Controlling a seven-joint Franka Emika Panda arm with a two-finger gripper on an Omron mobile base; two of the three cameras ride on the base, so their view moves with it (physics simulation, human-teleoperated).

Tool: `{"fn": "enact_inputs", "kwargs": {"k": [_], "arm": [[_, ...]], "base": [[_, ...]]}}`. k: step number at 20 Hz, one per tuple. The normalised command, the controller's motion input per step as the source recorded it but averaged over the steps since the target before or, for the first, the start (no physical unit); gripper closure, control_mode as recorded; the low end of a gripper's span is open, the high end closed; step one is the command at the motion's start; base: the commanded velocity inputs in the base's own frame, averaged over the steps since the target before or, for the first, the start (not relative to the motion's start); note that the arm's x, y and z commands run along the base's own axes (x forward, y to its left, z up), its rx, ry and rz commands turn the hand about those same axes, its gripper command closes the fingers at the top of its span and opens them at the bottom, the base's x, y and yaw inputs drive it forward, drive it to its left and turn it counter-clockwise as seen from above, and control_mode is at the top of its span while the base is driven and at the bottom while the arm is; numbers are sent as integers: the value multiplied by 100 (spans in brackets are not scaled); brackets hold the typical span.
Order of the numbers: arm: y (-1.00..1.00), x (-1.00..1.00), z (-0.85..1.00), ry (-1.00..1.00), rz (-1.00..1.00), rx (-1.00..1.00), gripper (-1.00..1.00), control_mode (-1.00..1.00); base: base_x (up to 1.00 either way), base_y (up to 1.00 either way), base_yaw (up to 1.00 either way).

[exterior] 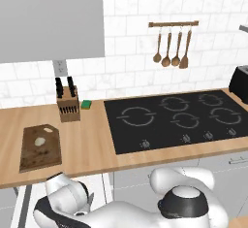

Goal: Place the appropriate cutting tool for cutting the garlic skin on the cutting board.

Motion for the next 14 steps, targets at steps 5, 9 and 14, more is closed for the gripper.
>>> {"fn": "enact_inputs", "kwargs": {"k": [5,9,14], "arm": [[5,94,34,-6,3,0,-100,-100],[1,63,2,-16,4,0,-100,-100],[0,20,-23,-19,0,0,-100,-100]], "base": [[0,0,0],[0,0,0],[0,0,0]]}}
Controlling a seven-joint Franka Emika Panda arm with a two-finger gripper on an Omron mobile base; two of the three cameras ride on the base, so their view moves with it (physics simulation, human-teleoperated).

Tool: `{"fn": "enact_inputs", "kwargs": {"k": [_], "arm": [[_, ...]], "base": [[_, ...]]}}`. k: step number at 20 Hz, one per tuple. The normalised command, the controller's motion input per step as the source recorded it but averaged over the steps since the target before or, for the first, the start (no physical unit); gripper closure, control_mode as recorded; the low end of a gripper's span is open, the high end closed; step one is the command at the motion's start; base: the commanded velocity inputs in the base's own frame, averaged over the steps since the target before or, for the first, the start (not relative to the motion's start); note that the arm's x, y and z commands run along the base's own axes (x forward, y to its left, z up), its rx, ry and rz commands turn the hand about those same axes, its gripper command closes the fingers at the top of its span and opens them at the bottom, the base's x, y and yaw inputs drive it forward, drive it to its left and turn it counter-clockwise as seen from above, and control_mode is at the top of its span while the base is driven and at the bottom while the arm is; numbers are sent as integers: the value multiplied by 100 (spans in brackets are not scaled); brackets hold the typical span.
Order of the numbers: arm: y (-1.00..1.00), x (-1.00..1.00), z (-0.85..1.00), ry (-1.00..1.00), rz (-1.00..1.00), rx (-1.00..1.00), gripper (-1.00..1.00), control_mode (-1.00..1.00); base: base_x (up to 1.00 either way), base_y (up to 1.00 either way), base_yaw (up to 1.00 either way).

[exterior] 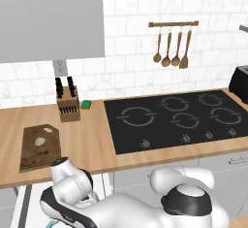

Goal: Place the appropriate cutting tool for cutting the garlic skin on the cutting board.

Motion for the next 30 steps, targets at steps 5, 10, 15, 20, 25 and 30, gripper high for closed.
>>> {"fn": "enact_inputs", "kwargs": {"k": [5,10,15,20,25,30], "arm": [[-2,3,-41,-11,-2,0,-100,-100],[0,19,-33,0,-6,0,-100,-100],[12,32,-24,0,-2,0,-100,-100],[11,14,-32,0,0,0,-100,-100],[1,0,-44,0,0,0,-100,-100],[0,0,-36,-2,0,1,100,-100]], "base": [[0,0,0],[0,0,0],[0,0,0],[0,0,0],[0,0,0],[0,0,0]]}}
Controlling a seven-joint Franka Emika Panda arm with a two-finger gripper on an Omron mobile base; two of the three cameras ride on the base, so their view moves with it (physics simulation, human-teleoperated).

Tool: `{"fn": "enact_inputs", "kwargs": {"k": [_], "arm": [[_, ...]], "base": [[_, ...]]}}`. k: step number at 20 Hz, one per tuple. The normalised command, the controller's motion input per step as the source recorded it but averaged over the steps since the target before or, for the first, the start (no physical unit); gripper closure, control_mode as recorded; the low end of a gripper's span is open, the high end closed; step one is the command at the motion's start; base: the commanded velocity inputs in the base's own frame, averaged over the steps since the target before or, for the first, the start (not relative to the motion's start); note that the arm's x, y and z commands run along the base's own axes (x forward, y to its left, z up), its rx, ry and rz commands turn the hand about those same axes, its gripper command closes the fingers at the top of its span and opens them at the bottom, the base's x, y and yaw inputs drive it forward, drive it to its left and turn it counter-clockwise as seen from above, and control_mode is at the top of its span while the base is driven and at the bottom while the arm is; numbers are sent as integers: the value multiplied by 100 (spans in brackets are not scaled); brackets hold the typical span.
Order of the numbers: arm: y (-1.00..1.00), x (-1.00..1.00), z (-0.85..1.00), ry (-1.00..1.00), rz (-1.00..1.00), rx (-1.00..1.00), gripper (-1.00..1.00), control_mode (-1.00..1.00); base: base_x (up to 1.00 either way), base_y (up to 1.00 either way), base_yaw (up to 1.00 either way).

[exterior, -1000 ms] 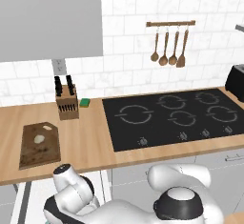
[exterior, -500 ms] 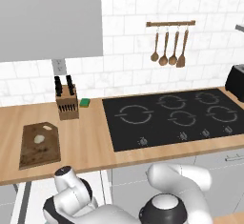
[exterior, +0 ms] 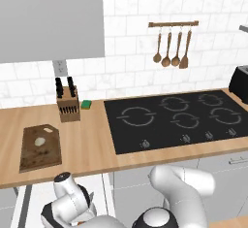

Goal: Place the appropriate cutting tool for cutting the garlic skin on the cutting board.

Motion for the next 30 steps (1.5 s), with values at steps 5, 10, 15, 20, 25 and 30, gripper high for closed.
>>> {"fn": "enact_inputs", "kwargs": {"k": [5,10,15,20,25,30], "arm": [[-6,-3,0,-13,0,9,100,-100],[-22,-33,9,-19,-4,11,100,-100],[-4,-62,87,-17,-5,0,100,-100],[-2,-70,100,-20,-5,0,100,-100],[0,-39,100,-25,-3,0,100,-100],[29,5,100,-20,-3,-1,100,-100]], "base": [[0,0,0],[0,0,0],[0,0,0],[0,0,0],[0,0,0],[0,0,0]]}}
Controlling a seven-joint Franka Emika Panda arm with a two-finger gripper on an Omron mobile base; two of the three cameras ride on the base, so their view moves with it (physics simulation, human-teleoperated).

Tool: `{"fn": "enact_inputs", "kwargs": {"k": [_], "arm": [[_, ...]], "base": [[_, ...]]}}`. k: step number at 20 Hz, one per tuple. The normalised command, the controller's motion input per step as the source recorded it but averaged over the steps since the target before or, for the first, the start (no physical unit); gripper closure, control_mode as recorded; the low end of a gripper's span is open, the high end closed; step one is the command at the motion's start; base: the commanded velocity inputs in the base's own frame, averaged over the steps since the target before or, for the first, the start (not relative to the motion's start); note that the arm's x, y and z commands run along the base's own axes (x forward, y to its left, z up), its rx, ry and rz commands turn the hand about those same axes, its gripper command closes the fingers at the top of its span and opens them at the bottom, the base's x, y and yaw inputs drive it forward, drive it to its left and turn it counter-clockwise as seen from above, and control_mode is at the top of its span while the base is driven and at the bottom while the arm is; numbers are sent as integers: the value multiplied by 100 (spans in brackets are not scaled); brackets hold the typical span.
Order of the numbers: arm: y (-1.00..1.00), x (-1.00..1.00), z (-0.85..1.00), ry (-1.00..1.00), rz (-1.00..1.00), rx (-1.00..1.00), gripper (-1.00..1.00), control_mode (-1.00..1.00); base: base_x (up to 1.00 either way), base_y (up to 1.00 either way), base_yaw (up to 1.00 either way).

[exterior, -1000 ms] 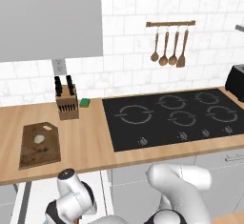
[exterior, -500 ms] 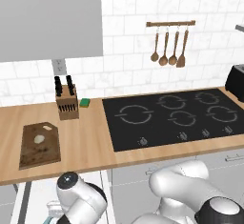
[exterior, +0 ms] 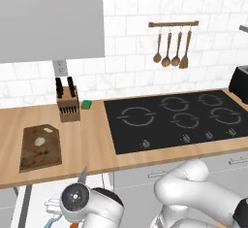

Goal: Place the appropriate cutting tool for cutting the garlic skin on the cutting board.

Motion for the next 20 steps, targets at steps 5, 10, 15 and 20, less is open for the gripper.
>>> {"fn": "enact_inputs", "kwargs": {"k": [5,10,15,20], "arm": [[49,42,100,-1,-5,-2,100,-100],[75,93,87,5,-8,-4,100,-100],[73,100,20,10,-7,-2,100,-100],[58,96,-12,18,-8,0,100,-100]], "base": [[0,0,0],[0,0,0],[0,0,0],[0,0,0]]}}
